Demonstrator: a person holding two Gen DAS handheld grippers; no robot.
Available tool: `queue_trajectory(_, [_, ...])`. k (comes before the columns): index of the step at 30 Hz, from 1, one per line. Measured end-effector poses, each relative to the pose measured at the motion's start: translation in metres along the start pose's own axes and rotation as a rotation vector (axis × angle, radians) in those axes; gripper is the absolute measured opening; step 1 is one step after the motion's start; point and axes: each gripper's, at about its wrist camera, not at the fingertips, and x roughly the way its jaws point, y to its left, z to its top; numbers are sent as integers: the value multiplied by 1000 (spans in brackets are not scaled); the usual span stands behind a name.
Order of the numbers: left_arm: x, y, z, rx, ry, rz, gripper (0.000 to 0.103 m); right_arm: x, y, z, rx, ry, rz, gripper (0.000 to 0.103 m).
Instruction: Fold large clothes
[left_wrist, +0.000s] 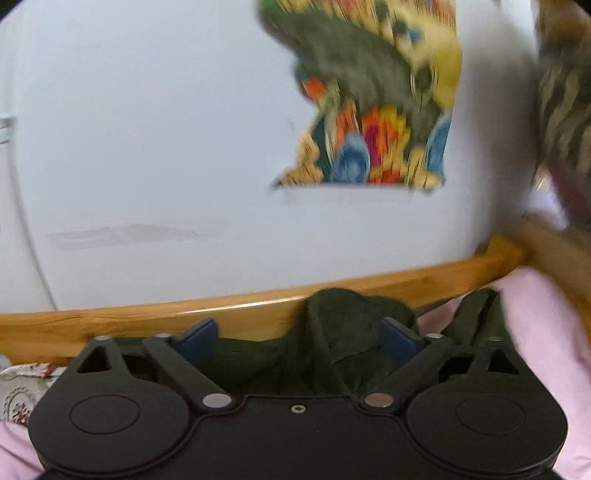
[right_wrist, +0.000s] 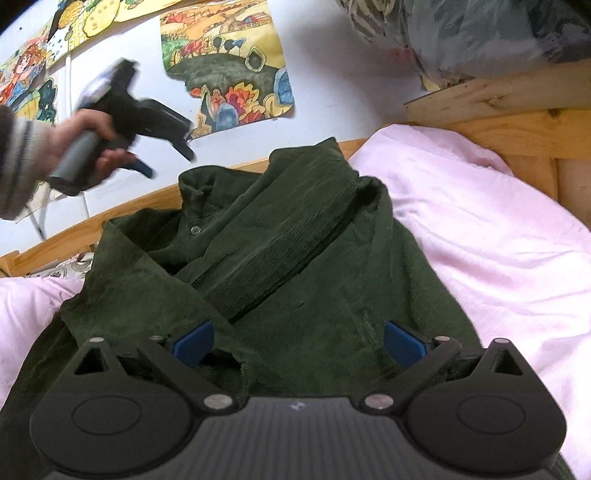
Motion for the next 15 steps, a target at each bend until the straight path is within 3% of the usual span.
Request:
queue_trajectory(3, [38,-15,-4,34,71,36,73,2,-2,-3,7,11,13,101])
queue_trajectory(5, [58,-16,-11,25,102,63,59,2,-4,-4,11,12,16,101])
queue_trajectory(7, [68,-10,-16,-14,131,45,4,0,-4,-4,14,8,15,101])
queue_trajectory(10, [54,-4,-18,-47,52,26,3,-5,-2,-2,2,-10,11,101])
queue_trajectory(15, [-22,0,-22,-58,-228,-26,3,-14,2,2,-25,-48,2,101])
